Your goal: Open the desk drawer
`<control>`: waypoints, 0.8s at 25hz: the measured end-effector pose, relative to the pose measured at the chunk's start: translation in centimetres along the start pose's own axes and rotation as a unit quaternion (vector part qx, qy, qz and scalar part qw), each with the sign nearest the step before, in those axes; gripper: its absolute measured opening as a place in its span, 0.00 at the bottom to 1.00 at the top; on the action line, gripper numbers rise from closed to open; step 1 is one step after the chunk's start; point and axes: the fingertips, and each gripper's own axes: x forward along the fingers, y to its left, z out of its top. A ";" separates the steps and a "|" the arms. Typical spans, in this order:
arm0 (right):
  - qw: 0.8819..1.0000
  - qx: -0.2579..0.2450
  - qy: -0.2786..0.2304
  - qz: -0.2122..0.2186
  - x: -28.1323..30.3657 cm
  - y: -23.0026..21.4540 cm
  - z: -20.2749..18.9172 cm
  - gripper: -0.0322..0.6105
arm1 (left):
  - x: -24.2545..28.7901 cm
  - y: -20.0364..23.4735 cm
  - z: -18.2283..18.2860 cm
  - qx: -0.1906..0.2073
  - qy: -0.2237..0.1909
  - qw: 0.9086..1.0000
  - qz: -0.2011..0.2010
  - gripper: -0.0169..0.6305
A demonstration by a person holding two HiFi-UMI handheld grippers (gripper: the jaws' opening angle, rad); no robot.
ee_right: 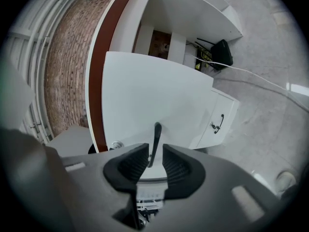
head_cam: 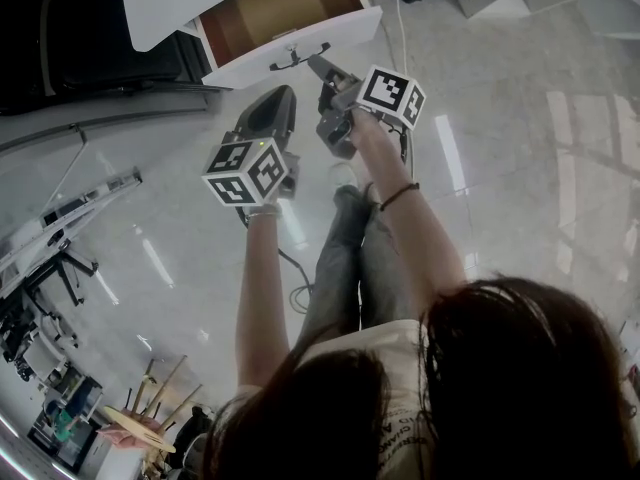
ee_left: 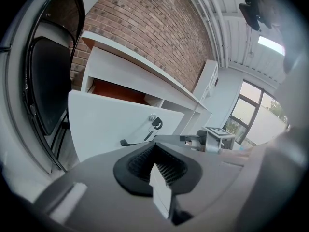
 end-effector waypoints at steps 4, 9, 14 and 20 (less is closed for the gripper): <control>0.999 -0.043 0.025 -0.010 -1.3 1.0 -0.2 0.17 | -0.4 -0.6 0.5 -0.007 -0.004 1.000 0.003 0.03; 0.989 -0.129 0.068 -0.008 -2.3 4.4 -0.7 0.12 | -1.3 -1.9 1.3 -0.018 -0.009 1.000 0.002 0.03; 0.974 -0.204 0.094 -0.003 -3.6 8.4 -1.0 0.07 | -2.7 -3.4 3.0 -0.026 -0.016 1.000 0.006 0.03; 0.953 -0.281 0.111 0.008 -4.5 13.0 -1.1 0.05 | -4.0 -4.9 5.9 -0.026 -0.036 0.999 0.009 0.03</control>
